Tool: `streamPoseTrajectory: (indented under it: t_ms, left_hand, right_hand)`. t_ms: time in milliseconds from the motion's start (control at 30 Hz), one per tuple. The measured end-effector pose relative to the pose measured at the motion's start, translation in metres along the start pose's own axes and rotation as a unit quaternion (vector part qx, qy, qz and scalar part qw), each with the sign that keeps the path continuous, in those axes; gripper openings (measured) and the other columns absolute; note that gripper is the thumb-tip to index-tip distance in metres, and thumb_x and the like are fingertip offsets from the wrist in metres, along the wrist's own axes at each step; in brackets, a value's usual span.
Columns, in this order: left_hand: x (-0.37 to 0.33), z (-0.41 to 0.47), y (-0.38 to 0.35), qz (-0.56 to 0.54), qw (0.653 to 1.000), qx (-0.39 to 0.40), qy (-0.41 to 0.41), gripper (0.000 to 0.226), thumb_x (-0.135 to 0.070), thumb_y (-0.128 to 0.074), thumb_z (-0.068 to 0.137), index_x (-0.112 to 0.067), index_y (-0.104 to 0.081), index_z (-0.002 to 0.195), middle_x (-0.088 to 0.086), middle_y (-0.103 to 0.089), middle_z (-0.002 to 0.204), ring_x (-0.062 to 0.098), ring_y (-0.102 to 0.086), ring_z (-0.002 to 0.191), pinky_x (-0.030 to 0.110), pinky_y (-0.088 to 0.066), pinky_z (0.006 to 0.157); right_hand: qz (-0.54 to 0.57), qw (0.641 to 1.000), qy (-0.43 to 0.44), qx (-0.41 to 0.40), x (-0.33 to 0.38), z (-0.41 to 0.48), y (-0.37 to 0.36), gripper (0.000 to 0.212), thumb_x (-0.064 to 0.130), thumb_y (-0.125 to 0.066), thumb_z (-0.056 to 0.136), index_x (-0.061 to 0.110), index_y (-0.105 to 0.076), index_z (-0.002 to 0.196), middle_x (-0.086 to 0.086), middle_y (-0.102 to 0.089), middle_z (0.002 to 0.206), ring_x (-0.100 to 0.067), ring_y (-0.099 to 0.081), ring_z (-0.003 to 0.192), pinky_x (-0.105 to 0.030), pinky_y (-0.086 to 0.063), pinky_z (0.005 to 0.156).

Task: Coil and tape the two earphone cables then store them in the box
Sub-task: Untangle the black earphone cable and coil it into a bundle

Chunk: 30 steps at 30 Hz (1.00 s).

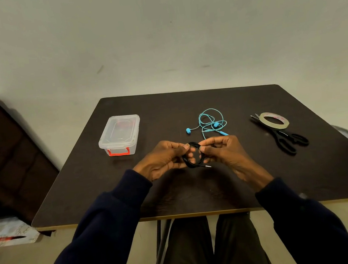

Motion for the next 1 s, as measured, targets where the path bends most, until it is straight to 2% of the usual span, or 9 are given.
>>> streamPoseTrajectory:
  t_ms: [167,300,433,533,600,767,867,1000]
  left_hand:
    - [0.004,0.004,0.001,0.109,0.992,-0.055,-0.012,0.011,-0.006,-0.062,0.096,-0.005,-0.073,0.093,0.008,-0.073,0.081,0.011,-0.072,0.071,0.023,-0.059,0.061]
    - [0.008,0.011,0.003,0.192,0.976,-0.102,-0.003,0.012,-0.006,-0.067,0.093,0.003,-0.071,0.1,0.013,-0.073,0.087,0.013,-0.072,0.071,0.021,-0.059,0.057]
    - [0.009,0.02,0.005,0.249,0.958,-0.139,-0.003,0.002,-0.006,-0.072,0.09,-0.004,-0.074,0.089,0.012,-0.074,0.09,0.016,-0.073,0.076,0.023,-0.061,0.063]
    - [0.007,0.026,0.008,0.302,0.939,-0.164,-0.003,0.004,-0.01,-0.077,0.087,-0.01,-0.076,0.084,0.01,-0.075,0.087,0.02,-0.075,0.079,0.028,-0.063,0.07]
    - [0.006,0.028,0.009,0.321,0.932,-0.168,0.001,0.005,-0.011,-0.079,0.085,-0.009,-0.076,0.083,0.009,-0.075,0.083,0.02,-0.076,0.079,0.032,-0.064,0.074]
    - [0.004,0.031,0.012,0.33,0.931,-0.156,0.02,0.007,-0.012,-0.081,0.084,-0.009,-0.075,0.083,0.011,-0.076,0.084,0.017,-0.074,0.074,0.028,-0.063,0.07]
    - [0.004,0.03,0.013,0.322,0.934,-0.156,0.019,0.007,-0.013,-0.082,0.083,-0.01,-0.075,0.083,0.011,-0.076,0.083,0.016,-0.073,0.07,0.024,-0.06,0.062]
    - [0.005,0.027,0.013,0.298,0.942,-0.155,0.004,0.006,-0.012,-0.082,0.082,-0.009,-0.077,0.085,0.007,-0.075,0.085,0.012,-0.069,0.072,0.018,-0.054,0.054]
  right_hand:
    - [-0.064,0.997,-0.034,-0.008,-0.004,0.001,0.0,0.011,0.001,-0.074,0.085,0.008,-0.075,0.094,-0.008,-0.077,0.085,-0.016,-0.074,0.074,-0.021,-0.058,0.058]
    - [-0.179,0.983,-0.049,-0.005,-0.008,0.009,-0.003,0.011,0.003,-0.073,0.086,0.012,-0.074,0.093,-0.006,-0.075,0.084,-0.012,-0.072,0.065,-0.019,-0.057,0.055]
    - [-0.267,0.963,-0.035,-0.019,-0.009,0.019,-0.006,0.009,0.007,-0.074,0.087,0.016,-0.075,0.089,-0.007,-0.074,0.08,-0.008,-0.069,0.054,-0.017,-0.053,0.051]
    - [-0.332,0.943,-0.026,-0.01,-0.007,0.026,-0.006,0.008,0.014,-0.076,0.086,0.022,-0.076,0.087,0.0,-0.075,0.081,-0.014,-0.071,0.058,-0.025,-0.059,0.058]
    - [-0.368,0.93,-0.021,-0.001,-0.006,0.029,-0.005,0.007,0.018,-0.077,0.085,0.024,-0.078,0.089,0.005,-0.075,0.082,-0.013,-0.07,0.06,-0.026,-0.059,0.062]
    - [-0.4,0.916,-0.005,0.015,-0.004,0.027,-0.001,0.013,0.02,-0.076,0.086,0.025,-0.079,0.097,0.011,-0.074,0.09,-0.002,-0.064,0.086,-0.017,-0.047,0.075]
    - [-0.39,0.921,-0.006,0.014,-0.003,0.02,0.003,0.017,0.016,-0.075,0.086,0.023,-0.079,0.101,0.007,-0.075,0.09,-0.002,-0.065,0.083,-0.02,-0.049,0.081]
    - [-0.368,0.93,-0.014,0.004,-0.004,0.014,0.007,0.017,0.014,-0.074,0.087,0.022,-0.077,0.102,0.008,-0.072,0.081,-0.004,-0.062,0.071,-0.018,-0.049,0.071]
Point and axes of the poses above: each hand's wrist, its own z-axis towards the middle knuckle, its own y-axis out of the back of the hand, x = y × z, the point moved 3 cm from there along z, towards the middle knuckle
